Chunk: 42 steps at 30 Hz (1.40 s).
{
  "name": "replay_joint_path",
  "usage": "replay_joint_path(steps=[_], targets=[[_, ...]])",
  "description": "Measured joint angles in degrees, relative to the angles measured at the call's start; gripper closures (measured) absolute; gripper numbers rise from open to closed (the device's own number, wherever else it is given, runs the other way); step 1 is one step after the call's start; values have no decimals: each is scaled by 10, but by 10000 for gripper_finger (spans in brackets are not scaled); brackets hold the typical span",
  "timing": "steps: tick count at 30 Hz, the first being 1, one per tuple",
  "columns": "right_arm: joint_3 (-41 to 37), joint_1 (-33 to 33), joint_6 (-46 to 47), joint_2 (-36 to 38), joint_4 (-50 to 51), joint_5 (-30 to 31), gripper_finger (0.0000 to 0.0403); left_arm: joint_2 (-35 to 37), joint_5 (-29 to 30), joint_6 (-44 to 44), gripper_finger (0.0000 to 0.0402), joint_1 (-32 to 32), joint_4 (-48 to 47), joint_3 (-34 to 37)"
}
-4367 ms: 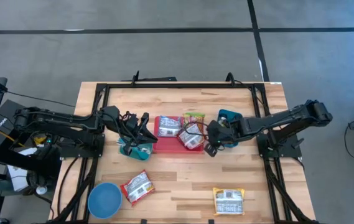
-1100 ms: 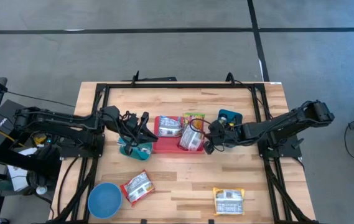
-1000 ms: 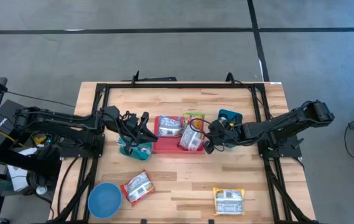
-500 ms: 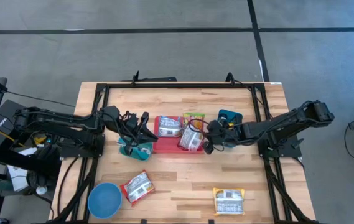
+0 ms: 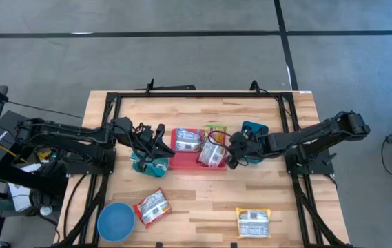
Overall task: Pick & Place Food Item
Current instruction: Put the red noodle pack into the red bin
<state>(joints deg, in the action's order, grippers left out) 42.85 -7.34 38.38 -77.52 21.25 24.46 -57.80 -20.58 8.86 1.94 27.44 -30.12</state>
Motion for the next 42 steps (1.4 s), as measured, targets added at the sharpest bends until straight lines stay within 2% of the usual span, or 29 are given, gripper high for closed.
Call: replay_joint_path(steps=[10,14,19,25,29,42], targets=[[0,8,1,0,-5,-21,220,0,0,0,369,0,0,0],[0,8,2,-1,-8,-21,203,0,-1,0,369,0,0,0],[0,8,2,-16,-21,-22,201,0,-2,0,369,0,0,0],[0,14,-1,-54,-48,-26,219,0,-2,0,369,0,0,0],[0,20,-19,-53,-48,-21,243,0,-2,0,369,0,0,0],[0,22,-45,-43,-55,12,374,0,1,0,369,0,0,0]])
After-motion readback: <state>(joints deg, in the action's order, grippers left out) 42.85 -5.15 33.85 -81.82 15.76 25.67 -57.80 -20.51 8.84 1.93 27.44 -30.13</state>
